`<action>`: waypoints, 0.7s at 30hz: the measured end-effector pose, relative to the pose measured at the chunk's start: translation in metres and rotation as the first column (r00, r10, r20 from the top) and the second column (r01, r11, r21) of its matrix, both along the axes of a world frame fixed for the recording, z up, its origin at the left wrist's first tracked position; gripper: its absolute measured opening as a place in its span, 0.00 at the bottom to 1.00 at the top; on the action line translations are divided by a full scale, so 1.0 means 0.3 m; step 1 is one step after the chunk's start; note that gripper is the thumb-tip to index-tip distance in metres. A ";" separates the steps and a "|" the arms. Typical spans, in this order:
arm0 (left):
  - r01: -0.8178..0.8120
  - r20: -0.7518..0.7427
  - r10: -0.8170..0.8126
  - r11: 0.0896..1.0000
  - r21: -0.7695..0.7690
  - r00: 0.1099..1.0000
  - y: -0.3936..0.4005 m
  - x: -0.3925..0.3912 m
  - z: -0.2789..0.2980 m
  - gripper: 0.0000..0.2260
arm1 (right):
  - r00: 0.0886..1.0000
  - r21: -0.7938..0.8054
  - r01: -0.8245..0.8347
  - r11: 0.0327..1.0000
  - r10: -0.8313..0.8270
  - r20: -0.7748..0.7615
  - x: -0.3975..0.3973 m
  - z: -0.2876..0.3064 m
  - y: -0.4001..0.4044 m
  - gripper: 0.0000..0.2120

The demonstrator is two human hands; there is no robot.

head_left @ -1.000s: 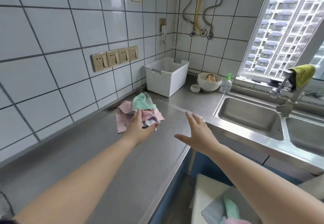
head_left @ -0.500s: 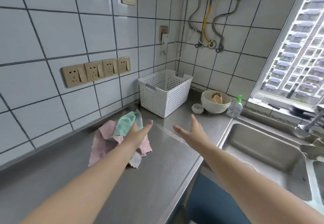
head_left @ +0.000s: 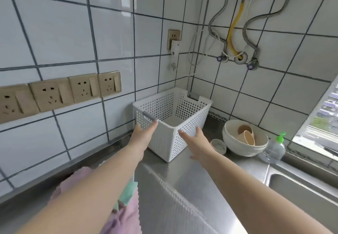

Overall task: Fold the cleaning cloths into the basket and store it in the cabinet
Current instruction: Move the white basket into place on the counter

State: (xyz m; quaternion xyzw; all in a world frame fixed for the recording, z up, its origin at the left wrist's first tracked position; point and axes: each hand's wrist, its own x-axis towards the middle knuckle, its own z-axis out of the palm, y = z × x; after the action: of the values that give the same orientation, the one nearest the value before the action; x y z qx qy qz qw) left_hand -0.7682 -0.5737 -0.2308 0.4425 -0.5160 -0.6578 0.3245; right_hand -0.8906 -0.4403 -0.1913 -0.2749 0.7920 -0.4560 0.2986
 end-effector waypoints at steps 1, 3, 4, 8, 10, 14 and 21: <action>0.005 -0.006 -0.005 1.000 0.015 1.000 -0.038 -0.031 -0.014 0.49 | 1.000 0.002 0.004 1.000 -0.004 0.013 -0.028 -0.020 -0.045 0.42; -0.007 -0.008 0.008 0.999 0.043 1.000 -0.101 -0.082 -0.048 0.45 | 0.998 -0.007 0.028 1.000 -0.027 0.062 -0.068 -0.053 -0.122 0.41; -0.019 -0.002 0.019 0.998 0.060 1.000 -0.127 -0.103 -0.068 0.43 | 0.995 -0.016 0.045 0.999 -0.044 0.093 -0.080 -0.067 -0.152 0.40; 0.002 0.023 -0.005 0.993 0.122 1.000 -0.198 -0.167 -0.123 0.51 | 0.975 -0.018 0.106 0.994 -0.100 0.198 -0.119 -0.117 -0.257 0.38; -0.007 0.003 0.007 0.988 0.151 1.000 -0.228 -0.185 -0.145 0.53 | 0.967 -0.025 0.115 0.993 -0.106 0.233 -0.131 -0.132 -0.286 0.37; -0.030 -0.038 0.037 0.984 0.176 0.999 -0.258 -0.209 -0.167 0.43 | 0.935 -0.057 0.114 0.992 -0.087 0.345 -0.158 -0.156 -0.322 0.29; -0.018 -0.077 0.033 0.981 0.193 0.997 -0.250 -0.210 -0.170 0.35 | 0.919 -0.142 0.152 0.978 -0.088 0.383 -0.143 -0.160 -0.331 0.22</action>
State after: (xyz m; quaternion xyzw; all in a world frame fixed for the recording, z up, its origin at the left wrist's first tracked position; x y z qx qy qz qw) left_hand -0.8311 -0.6486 -0.2819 0.4516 -0.4312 -0.7173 0.3090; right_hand -0.9335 -0.5396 -0.2394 -0.1577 0.6942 -0.5831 0.3915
